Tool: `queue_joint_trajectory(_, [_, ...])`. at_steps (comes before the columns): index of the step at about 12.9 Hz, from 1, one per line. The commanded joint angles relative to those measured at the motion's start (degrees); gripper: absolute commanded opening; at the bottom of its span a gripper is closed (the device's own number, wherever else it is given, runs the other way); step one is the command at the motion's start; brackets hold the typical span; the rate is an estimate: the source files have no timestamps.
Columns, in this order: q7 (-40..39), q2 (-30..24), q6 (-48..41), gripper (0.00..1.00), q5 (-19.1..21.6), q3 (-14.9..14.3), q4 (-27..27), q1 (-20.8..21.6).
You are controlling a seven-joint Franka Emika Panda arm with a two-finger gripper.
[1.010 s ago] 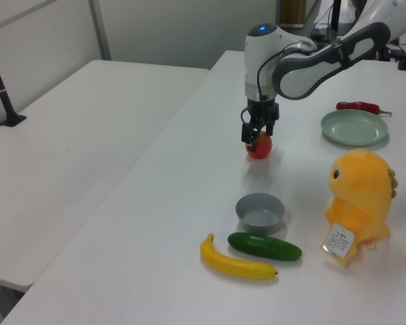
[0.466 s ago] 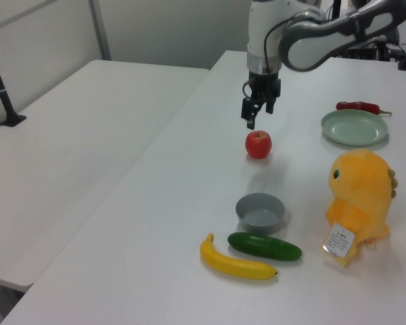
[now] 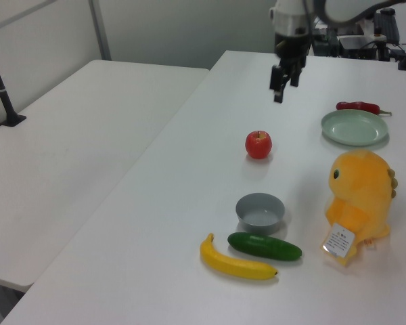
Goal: Red apple placed in the center of the desktop
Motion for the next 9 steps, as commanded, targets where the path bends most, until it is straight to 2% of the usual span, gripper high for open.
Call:
queue_joint_trajectory(1, [-2.2, -6.4, 0.1, 1.00, 2.0, -1.8, -6.1, -0.1])
queue_joint_trajectory(3, [-3.6, -6.5, -0.1, 1.00, 4.0, -3.3, -6.0, 0.3])
queue_joint_trajectory(6, [-4.4, -6.4, -1.4, 1.00, 4.0, -6.8, -5.3, 2.4])
queue_joint_trajectory(9, [-6.0, -6.1, -1.4, 1.00, 4.0, -6.8, -4.5, 1.6])
